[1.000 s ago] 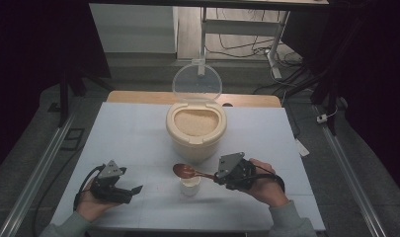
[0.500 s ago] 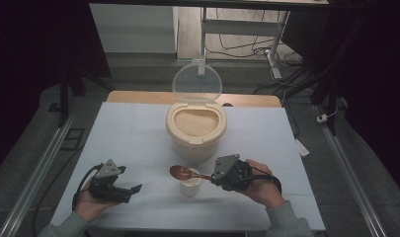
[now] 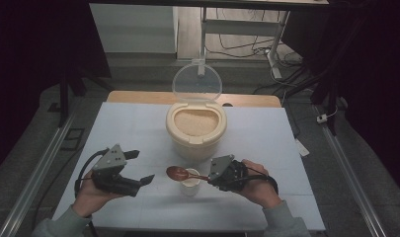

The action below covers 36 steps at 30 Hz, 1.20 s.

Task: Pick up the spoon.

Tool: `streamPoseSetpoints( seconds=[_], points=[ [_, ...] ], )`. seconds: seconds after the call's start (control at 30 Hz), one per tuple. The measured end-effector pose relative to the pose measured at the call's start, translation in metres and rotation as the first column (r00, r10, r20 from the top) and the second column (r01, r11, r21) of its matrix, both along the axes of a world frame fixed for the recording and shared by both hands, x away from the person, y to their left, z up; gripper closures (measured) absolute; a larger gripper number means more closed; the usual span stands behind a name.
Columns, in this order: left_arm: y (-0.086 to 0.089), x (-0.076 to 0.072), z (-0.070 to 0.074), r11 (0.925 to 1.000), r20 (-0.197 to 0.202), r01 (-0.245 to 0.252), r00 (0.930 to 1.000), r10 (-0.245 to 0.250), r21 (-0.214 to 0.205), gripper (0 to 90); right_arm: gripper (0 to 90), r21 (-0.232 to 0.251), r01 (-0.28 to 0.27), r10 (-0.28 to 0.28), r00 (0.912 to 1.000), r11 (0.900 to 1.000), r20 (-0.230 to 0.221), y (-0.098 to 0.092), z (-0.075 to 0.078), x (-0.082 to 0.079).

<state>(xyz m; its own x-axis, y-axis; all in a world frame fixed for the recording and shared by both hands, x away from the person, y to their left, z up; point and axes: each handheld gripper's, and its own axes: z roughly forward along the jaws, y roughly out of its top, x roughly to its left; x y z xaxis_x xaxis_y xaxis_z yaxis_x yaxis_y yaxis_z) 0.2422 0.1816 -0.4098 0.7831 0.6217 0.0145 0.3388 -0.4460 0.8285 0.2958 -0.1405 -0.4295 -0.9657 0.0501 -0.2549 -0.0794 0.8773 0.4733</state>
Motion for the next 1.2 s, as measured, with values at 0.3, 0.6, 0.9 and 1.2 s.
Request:
streamPoseSetpoints(
  seconds=[0.3, 0.6, 0.9, 1.2],
  points=[
    [-0.048, 0.013, 0.013, 0.9854, -0.020, 0.145, 0.9894, -0.144, 0.089, 17.2, 78.5, -0.009, -0.012, 0.012, 0.9998, 0.9999, 0.014, 0.007, 0.001, -0.002],
    [-0.085, 0.025, 0.007, 0.9430, -0.074, 0.241, 0.9703, -0.230, 0.229, 25.9, 78.5, -0.005, -0.026, 0.026, 0.9993, 0.9996, 0.026, 0.012, 0.002, -0.005],
    [-0.103, 0.031, -0.002, 0.9047, -0.117, 0.296, 0.9548, -0.273, 0.306, 36.8, 78.5, -0.019, -0.038, 0.039, 0.9984, 0.9991, 0.041, 0.018, 0.002, -0.008],
    [-0.112, 0.035, -0.010, 0.8686, -0.153, 0.349, 0.9369, -0.315, 0.352, 49.5, 78.5, -0.045, -0.064, 0.067, 0.9943, 0.9970, 0.082, 0.024, 0.006, -0.014]
  ],
)
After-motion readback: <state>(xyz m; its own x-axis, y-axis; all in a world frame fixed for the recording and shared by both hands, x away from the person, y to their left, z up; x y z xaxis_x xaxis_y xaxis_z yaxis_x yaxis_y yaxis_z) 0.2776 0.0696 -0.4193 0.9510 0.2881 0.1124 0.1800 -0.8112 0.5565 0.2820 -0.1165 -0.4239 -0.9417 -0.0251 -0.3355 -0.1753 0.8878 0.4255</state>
